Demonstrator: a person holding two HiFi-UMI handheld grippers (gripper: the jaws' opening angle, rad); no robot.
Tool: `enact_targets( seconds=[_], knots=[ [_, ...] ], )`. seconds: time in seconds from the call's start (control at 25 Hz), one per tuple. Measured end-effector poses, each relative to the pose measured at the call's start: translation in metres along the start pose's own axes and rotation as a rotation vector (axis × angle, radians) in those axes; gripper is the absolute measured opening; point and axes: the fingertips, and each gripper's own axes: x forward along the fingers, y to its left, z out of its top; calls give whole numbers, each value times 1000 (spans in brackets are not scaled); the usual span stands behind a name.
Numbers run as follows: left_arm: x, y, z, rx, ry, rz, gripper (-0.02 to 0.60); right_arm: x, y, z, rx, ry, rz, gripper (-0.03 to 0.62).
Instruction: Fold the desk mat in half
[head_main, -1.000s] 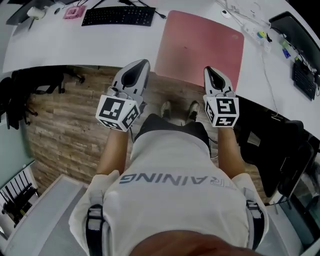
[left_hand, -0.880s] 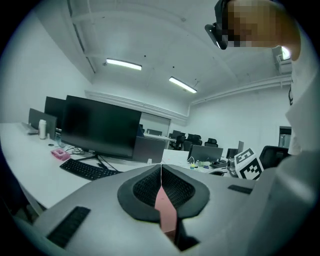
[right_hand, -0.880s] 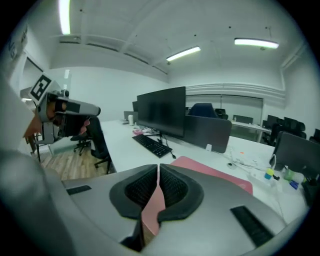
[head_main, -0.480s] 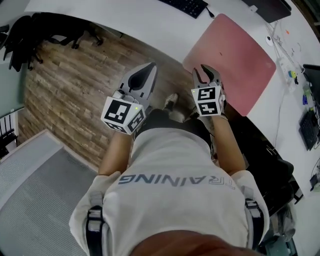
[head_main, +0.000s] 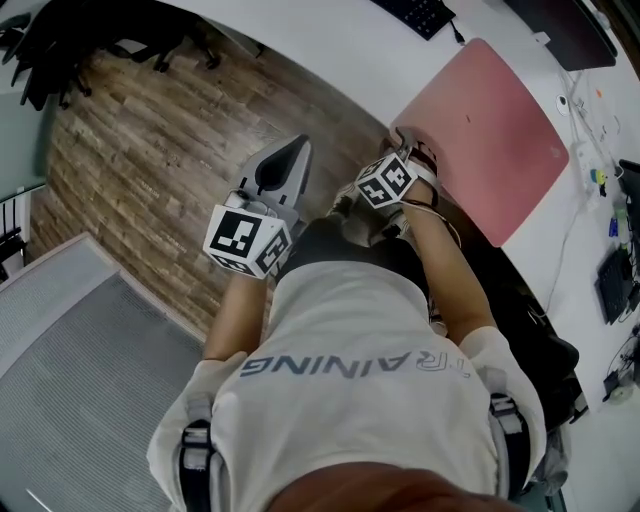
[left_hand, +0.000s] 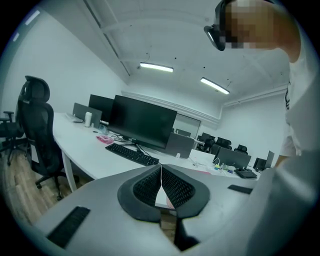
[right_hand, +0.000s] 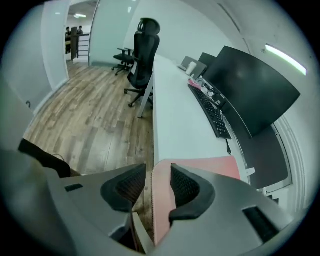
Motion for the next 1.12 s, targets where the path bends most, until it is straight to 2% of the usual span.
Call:
enact_targets(
  seconds=[0.16,0.24,0.36,0.6,0.84,0.96,1.12],
  knots=[
    [-2,5,-4,-10,2,7,31,16,2,-7,-69,87,-46,161],
    [-2,7,-3,-8,1,6,31,14,-1,-5,-77,97,-67,119],
    [2,6,1,-3,-5,-4,31,6,-3,-2,-22,67,-57,42],
    [14,-9,15,22,-13,-55,31,-33,-34,7,228,-31,-40,35],
    [34,-41,24,57,-3,-144,31,-88,-81,-11,524,-192,-56,34],
    [48,-65,24,78,11,-192,31,-109,-96,-27,631,-251,-69,34],
    [62,-98,29,111,23,-271,31,-131,-108,-51,732,-282,-103,34]
  ],
)
